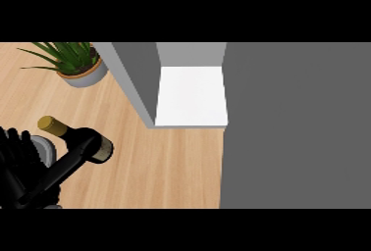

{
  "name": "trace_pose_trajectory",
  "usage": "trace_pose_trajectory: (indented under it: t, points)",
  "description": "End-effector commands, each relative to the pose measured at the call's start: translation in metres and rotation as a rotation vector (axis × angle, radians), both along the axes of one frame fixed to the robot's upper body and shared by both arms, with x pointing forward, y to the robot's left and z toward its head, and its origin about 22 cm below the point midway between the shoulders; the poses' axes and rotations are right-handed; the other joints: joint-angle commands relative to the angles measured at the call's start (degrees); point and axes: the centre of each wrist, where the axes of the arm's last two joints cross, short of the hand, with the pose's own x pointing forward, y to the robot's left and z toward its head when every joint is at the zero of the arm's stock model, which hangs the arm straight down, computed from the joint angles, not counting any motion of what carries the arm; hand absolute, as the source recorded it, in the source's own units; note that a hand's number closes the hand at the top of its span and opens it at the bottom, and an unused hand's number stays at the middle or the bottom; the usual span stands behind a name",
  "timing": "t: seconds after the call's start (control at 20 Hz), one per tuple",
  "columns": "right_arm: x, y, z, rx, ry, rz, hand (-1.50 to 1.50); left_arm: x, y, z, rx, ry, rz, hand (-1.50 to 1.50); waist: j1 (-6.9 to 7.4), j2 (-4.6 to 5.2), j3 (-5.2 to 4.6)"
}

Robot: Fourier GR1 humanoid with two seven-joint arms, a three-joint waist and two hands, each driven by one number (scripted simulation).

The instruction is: Pick up the wine, place it into the cabinet and close the cabinet

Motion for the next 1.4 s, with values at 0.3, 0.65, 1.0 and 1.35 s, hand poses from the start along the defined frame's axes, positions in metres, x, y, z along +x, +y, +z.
trace_pose_trajectory:
  t: [0.3,0.65,1.0,1.35]
  points:
    - [-0.038,0.001,0.016,0.041,-0.053,0.049,-1.50,0.007,0.030,-0.048,-0.028,0.013,-0.004,-1.50,-0.09,0.03,0.03]
    - [-0.029,0.007,0.024,0.041,-0.053,0.033,-1.50,-0.011,0.030,-0.064,-0.038,0.014,-0.045,-1.50,0.39,0.02,0.05]
    - [-0.034,0.001,0.021,0.053,-0.067,0.037,-1.50,0.007,0.028,-0.092,-0.030,-0.019,-0.040,-1.50,-0.01,0.04,0.05]
    - [-0.034,0.007,0.023,0.051,-0.067,0.040,-1.50,-0.007,0.026,-0.130,-0.057,0.026,-0.070,-1.50,0.04,0.01,0.03]
